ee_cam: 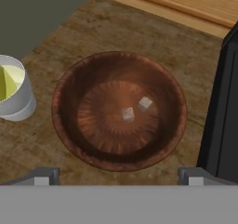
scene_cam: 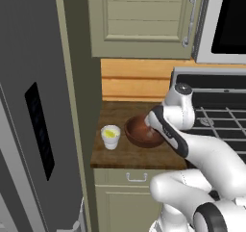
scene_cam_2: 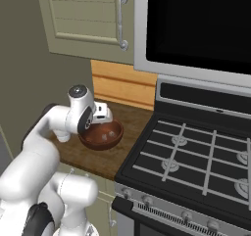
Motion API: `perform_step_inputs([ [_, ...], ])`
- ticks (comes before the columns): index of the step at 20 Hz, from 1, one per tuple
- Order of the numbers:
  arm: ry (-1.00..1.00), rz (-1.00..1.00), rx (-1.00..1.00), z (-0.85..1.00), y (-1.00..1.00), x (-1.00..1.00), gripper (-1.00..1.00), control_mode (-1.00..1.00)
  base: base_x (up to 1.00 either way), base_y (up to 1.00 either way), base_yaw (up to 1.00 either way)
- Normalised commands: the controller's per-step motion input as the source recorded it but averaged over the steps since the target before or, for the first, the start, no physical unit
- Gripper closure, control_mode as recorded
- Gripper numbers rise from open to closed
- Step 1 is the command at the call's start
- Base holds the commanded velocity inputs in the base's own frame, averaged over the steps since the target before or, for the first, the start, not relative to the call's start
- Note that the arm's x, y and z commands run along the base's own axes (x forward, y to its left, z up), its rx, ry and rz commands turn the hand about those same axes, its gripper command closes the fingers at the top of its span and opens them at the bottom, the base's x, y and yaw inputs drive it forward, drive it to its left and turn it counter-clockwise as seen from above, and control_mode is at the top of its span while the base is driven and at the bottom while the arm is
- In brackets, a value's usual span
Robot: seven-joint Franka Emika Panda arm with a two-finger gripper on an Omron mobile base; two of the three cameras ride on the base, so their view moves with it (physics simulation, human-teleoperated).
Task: Grab a lemon wedge from the fridge and one ice cube from the ice bowl, and put them in the glass of lemonade.
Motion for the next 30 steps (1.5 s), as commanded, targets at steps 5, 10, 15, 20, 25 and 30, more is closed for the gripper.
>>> perform_step_inputs([
  [5, 0.01, 0.00, 0.00, 0.00, 0.00, 0.16, -1.00, -1.00, 0.00, 0.00, 0.00],
  [10, 0.09, -0.03, 0.00, 0.00, 0.01, 0.22, -1.00, -1.00, 0.00, 0.00, 0.00],
  [15, 0.11, -0.03, -0.01, -0.06, 0.00, 0.00, -1.00, -1.00, 0.00, 0.00, 0.00],
  [20, 0.38, 0.00, 0.01, -0.36, 0.00, 0.15, -1.00, -1.00, 0.00, 0.00, 0.00],
  [25, 0.21, 0.00, 0.02, -0.50, 0.00, 0.00, -1.00, -1.00, 0.00, 0.00, 0.00],
  [30, 0.15, 0.00, 0.00, -0.29, 0.05, 0.06, -1.00, -1.00, 0.00, 0.00, 0.00],
])
